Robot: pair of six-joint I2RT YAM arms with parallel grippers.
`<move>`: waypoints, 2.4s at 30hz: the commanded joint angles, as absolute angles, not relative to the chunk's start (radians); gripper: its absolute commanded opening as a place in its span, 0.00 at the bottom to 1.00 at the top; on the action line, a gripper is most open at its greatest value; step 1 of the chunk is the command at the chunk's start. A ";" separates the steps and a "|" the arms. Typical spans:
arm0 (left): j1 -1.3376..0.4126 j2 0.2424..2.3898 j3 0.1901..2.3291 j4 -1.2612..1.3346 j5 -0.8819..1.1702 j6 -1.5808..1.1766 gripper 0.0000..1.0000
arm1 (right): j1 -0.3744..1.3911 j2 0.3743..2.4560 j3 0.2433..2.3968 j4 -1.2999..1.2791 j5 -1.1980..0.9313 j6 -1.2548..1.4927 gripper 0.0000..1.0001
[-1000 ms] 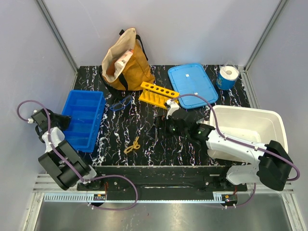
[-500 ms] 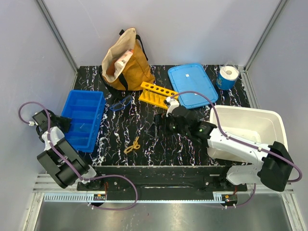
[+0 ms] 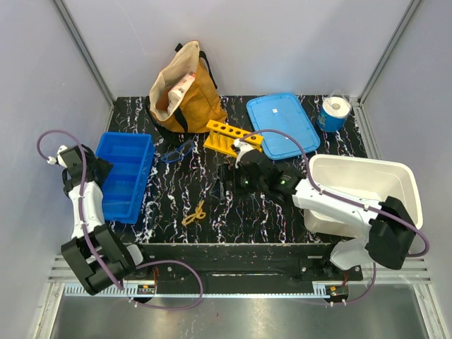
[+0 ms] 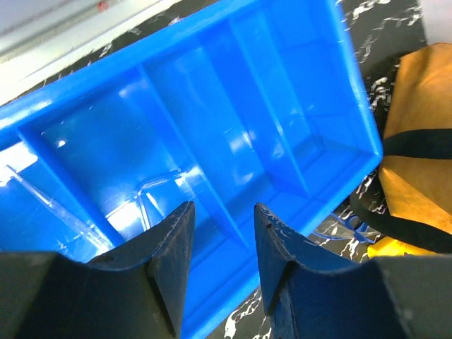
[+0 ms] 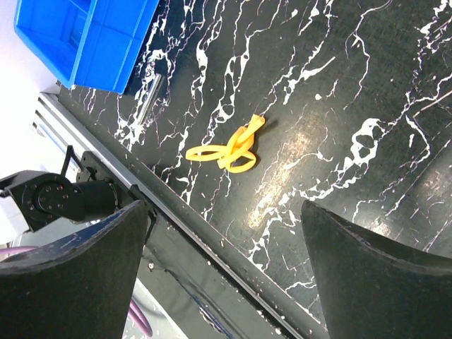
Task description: Organize the chemistry lab equipment
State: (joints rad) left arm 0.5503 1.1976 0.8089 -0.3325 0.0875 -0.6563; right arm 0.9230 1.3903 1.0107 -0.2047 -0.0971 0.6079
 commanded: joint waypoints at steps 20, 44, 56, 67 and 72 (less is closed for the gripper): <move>0.009 1.144 1.161 -0.837 -0.051 -0.213 0.49 | 0.930 1.091 0.933 -0.284 0.163 0.529 0.95; -0.245 1.474 1.046 -0.939 -0.123 0.193 0.52 | 0.930 0.963 0.822 -0.227 0.120 0.473 0.96; -0.175 1.652 1.052 -0.966 -0.152 0.215 0.48 | 0.928 0.930 0.830 -0.273 0.167 0.442 0.96; -0.152 1.687 1.023 -0.960 -0.149 0.221 0.47 | 0.930 0.908 0.824 -0.284 0.176 0.442 0.96; -0.147 1.707 1.022 -0.968 -0.146 0.216 0.45 | 0.928 0.879 0.808 -0.294 0.186 0.434 0.96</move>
